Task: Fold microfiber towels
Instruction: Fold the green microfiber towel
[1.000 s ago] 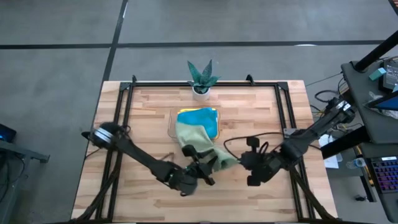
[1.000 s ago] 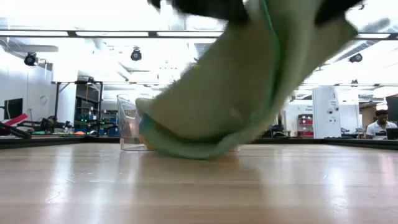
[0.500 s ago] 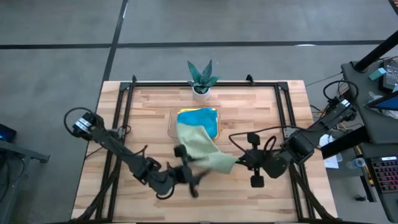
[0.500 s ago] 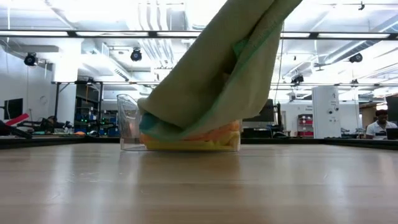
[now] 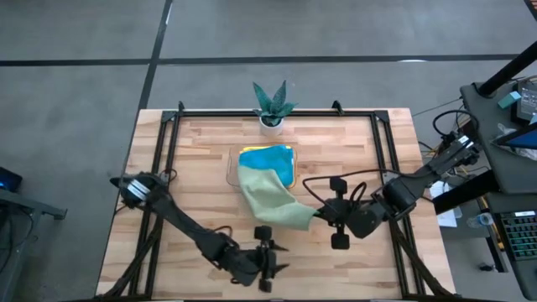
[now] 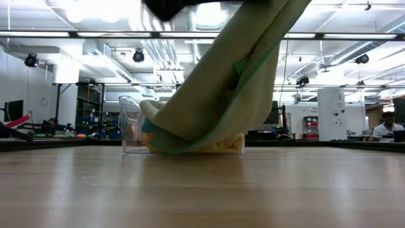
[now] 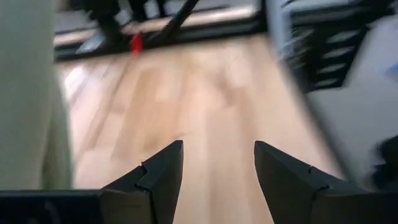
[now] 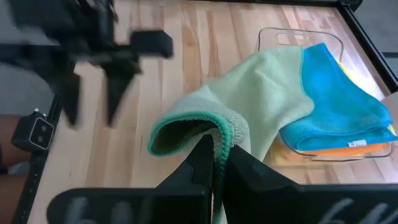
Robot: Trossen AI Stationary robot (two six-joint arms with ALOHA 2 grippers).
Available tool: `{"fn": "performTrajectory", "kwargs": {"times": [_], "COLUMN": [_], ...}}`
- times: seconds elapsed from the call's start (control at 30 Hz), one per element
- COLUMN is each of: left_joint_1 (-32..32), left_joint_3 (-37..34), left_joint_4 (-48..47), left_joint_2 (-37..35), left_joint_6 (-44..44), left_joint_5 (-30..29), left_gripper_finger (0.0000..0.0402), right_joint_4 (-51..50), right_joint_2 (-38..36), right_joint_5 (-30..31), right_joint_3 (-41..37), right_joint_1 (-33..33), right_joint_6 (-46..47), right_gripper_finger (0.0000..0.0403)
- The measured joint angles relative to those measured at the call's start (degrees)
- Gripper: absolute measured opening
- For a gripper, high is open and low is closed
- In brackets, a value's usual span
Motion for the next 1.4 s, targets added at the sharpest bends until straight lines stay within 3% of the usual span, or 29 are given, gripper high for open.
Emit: {"fn": "performTrajectory", "kwargs": {"times": [0.07, 0.2, 0.27, 0.57, 0.77, 1.03, 1.23, 1.4], "left_joint_1": [0.9, 1.9, 1.9, 4.4, 5.9, 8.3, 9.4, 10.1], "left_joint_3": [0.0, -0.2, -0.3, -0.3, -0.3, -1.3, -2.7, -3.4], "left_joint_4": [-0.1, -3.1, -5.2, -8.5, -11.0, -11.1, -10.3, -7.1], "left_joint_2": [2.2, 2.6, 2.1, 2.3, 2.3, 2.6, 2.7, 2.7], "left_joint_6": [-0.7, -1.6, -1.1, -0.2, 1.2, 3.2, 2.9, 3.3], "left_joint_5": [-5.0, -21.0, -25.2, -22.9, -28.1, -14.8, -14.0, -11.8], "left_gripper_finger": [0.0182, 0.0182, 0.0182, 0.0182, 0.0182, 0.0182, 0.0182, 0.0155], "right_joint_4": [0.0, 0.0, -0.3, -0.2, -0.2, -0.1, -0.1, 0.0], "right_joint_2": [0.2, 0.3, 0.3, 0.3, 0.3, 0.3, 0.3, 0.3], "right_joint_5": [0.0, 0.0, 0.0, 0.0, 0.1, 0.1, 0.1, 0.1], "right_joint_3": [0.0, 0.0, 0.0, -0.1, -0.7, -1.4, -1.4, -1.4], "right_joint_1": [0.0, 0.0, 0.0, 0.0, 0.0, 0.0, 0.0, 0.0], "right_joint_6": [0.1, 0.7, 0.7, -0.5, -0.4, -0.3, 0.1, 0.2], "right_gripper_finger": [0.0008, 0.0008, 0.0008, 0.0008, 0.0008, 0.0008, 0.0009, 0.0009]}}
